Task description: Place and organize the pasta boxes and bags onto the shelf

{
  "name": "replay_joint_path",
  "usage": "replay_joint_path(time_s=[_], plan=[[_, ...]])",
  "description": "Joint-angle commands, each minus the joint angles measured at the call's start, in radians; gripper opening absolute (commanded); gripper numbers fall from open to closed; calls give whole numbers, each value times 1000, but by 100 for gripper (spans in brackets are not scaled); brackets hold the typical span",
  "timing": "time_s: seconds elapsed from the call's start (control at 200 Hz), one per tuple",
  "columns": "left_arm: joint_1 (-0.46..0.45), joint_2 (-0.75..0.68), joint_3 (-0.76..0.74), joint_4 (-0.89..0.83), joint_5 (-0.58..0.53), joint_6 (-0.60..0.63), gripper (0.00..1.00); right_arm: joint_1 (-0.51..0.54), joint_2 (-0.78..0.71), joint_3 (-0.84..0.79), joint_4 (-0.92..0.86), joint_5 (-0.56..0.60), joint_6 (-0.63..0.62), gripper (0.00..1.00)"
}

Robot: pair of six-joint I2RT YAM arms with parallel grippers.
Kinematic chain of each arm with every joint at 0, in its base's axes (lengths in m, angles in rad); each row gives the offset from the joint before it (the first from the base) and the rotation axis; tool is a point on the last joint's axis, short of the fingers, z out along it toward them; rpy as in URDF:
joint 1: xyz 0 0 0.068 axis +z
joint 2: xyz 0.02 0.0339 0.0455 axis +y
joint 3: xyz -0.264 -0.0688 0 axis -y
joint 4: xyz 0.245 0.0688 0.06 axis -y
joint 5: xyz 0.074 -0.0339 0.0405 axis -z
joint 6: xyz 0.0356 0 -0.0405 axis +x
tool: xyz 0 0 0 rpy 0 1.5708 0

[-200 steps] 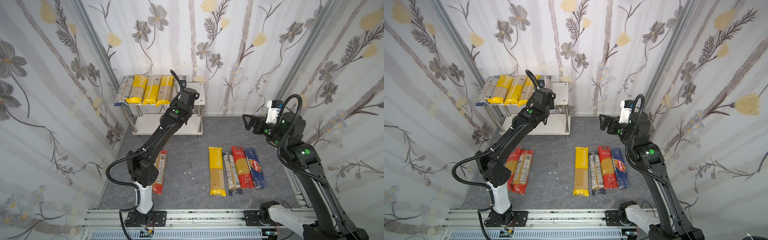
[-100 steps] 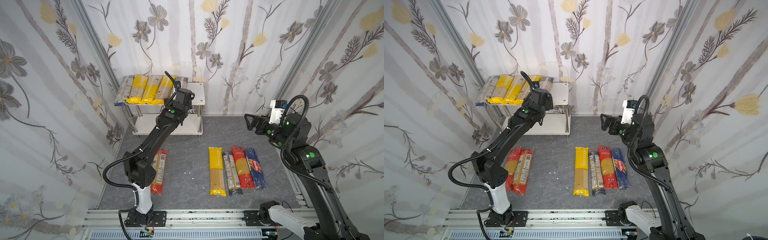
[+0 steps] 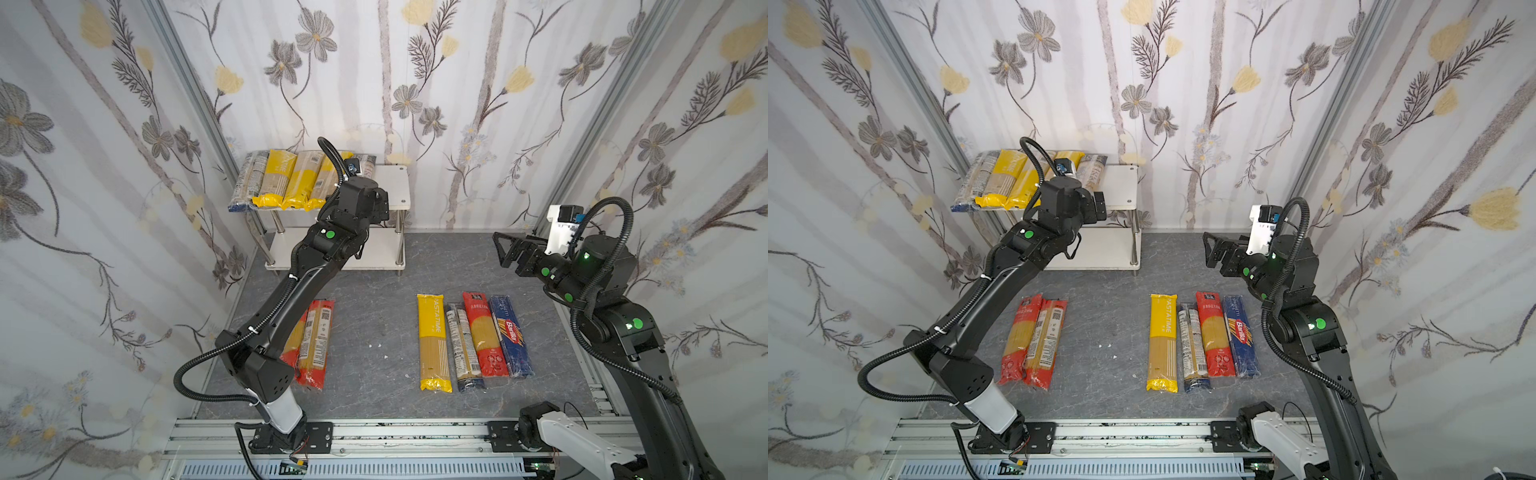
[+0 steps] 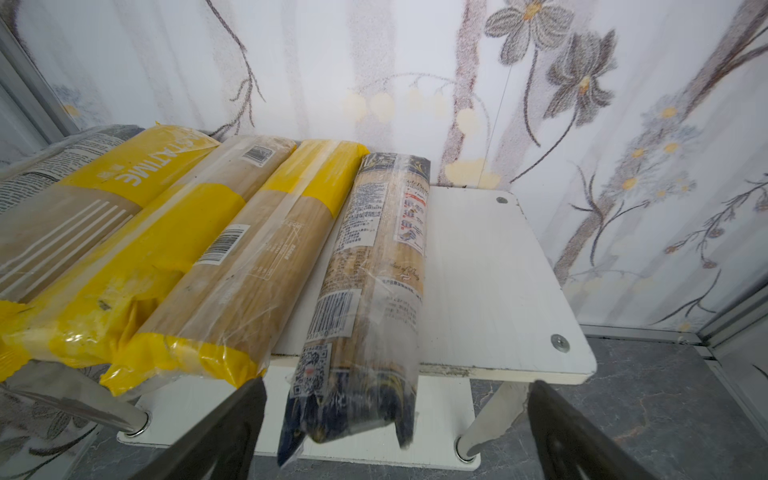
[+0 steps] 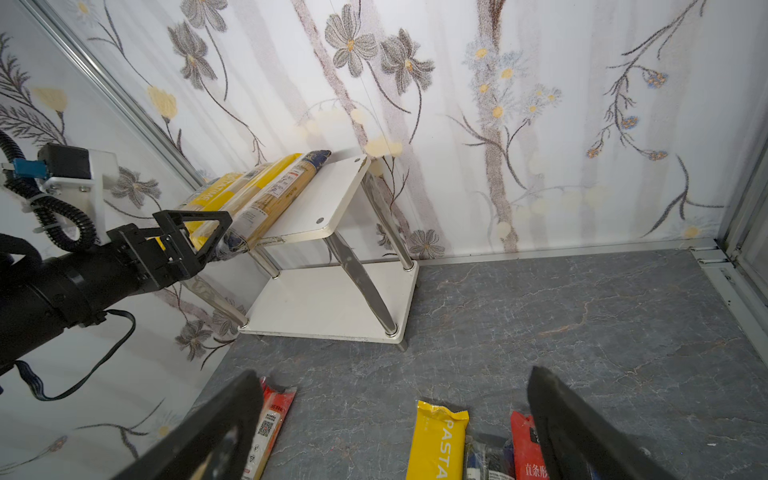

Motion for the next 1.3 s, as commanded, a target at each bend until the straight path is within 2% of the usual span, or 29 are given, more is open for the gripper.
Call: replay_joint_path(time_s=[0.0,0.16,0.365,0.485,0.659,0.804,0.934,1.059,1.294], plan=[[-9,-85,-41,6,4,-29,100,17,-18,-14,-13,38,13,100],[-27,-269,-232,7,35,-116,100,78,-55,-72,-41,113,26,100],[-89,-478,-595,11,20,-253,100,163,-108,-255,2,146,68,100],[-155,-571,-807,24,1,-340,100,212,-140,-377,48,163,103,100],[-273,-655,-1012,51,-34,-452,100,299,-155,-508,96,217,143,100],[-367,-685,-1116,64,-86,-521,100,383,-157,-626,154,258,207,100],[-415,-714,-1179,66,-107,-555,100,478,-140,-747,210,297,279,100],[-426,-759,-1218,66,-113,-576,100,596,-79,-812,247,339,349,100],[-424,-831,-1250,65,-121,-571,100,683,119,-818,304,361,416,100]])
